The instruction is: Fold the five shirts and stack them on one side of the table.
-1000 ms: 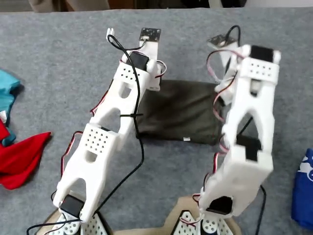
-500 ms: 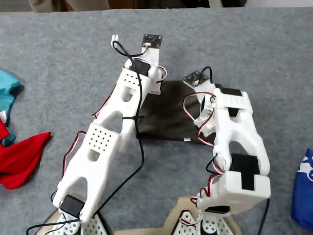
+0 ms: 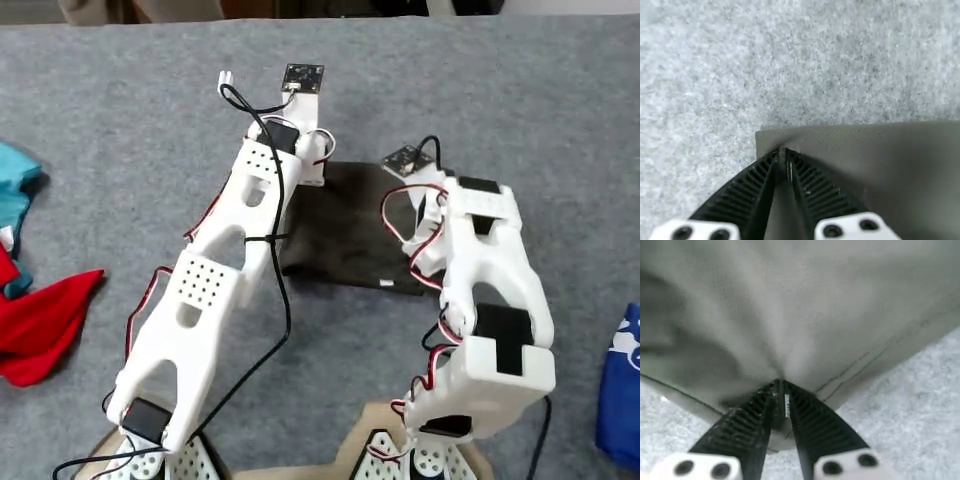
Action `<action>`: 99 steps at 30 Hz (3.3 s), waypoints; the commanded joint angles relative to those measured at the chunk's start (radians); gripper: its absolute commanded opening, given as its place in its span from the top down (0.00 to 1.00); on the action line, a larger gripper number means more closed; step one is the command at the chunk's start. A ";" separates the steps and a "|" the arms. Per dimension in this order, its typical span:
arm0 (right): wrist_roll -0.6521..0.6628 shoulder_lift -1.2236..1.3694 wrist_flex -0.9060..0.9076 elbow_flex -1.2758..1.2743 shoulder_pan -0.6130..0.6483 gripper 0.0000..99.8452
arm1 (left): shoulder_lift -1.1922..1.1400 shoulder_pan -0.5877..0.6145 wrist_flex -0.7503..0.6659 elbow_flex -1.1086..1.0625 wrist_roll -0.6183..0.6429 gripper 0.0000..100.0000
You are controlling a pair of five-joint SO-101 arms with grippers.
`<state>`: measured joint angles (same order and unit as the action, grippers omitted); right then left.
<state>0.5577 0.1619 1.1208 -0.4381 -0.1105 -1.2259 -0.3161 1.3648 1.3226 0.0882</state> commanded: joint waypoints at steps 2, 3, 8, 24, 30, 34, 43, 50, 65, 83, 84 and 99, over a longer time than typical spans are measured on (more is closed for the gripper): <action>0.002 -0.082 0.101 0.114 -0.002 0.99 | 0.012 0.008 0.189 0.216 -0.009 0.98; -0.009 -0.130 0.121 0.125 -0.004 0.99 | 0.012 0.000 0.230 0.269 -0.009 0.98; -0.097 -0.395 0.207 0.127 0.035 0.99 | 0.054 -0.038 0.394 0.344 -0.071 0.98; 0.423 -0.794 0.101 -0.374 0.143 0.84 | 0.526 -0.014 0.399 -0.213 -0.072 0.98; 0.700 -0.852 0.025 -0.463 0.133 0.73 | 0.889 0.015 0.394 -0.634 -0.074 0.98; 0.786 -0.851 -0.078 -0.539 0.134 0.73 | 1.113 0.058 0.394 -0.830 -0.075 0.98; 0.833 -0.849 -0.190 -0.693 0.136 0.72 | 1.426 0.130 0.393 -1.119 -0.075 0.98; 0.829 -0.697 -0.460 -0.766 0.133 0.72 | 1.520 0.135 0.393 -1.223 -0.075 0.98; 0.773 -0.274 -0.404 -0.432 0.079 0.93 | 1.613 0.137 0.393 -1.232 -0.075 0.98; 0.816 -0.444 -0.318 -0.243 -0.101 0.99 | 1.613 0.137 0.393 -1.232 -0.075 0.98; 0.836 -0.460 -0.318 -0.243 -0.117 0.99 | 1.613 0.137 0.393 -1.232 -0.075 0.98; 1.323 -0.570 -0.250 -0.239 -0.544 0.99 | 1.613 0.135 0.393 -1.231 -0.075 0.98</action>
<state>1.7668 -0.3552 0.8723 -0.7357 -0.5539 0.3544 -0.1872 1.7515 0.0905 0.0176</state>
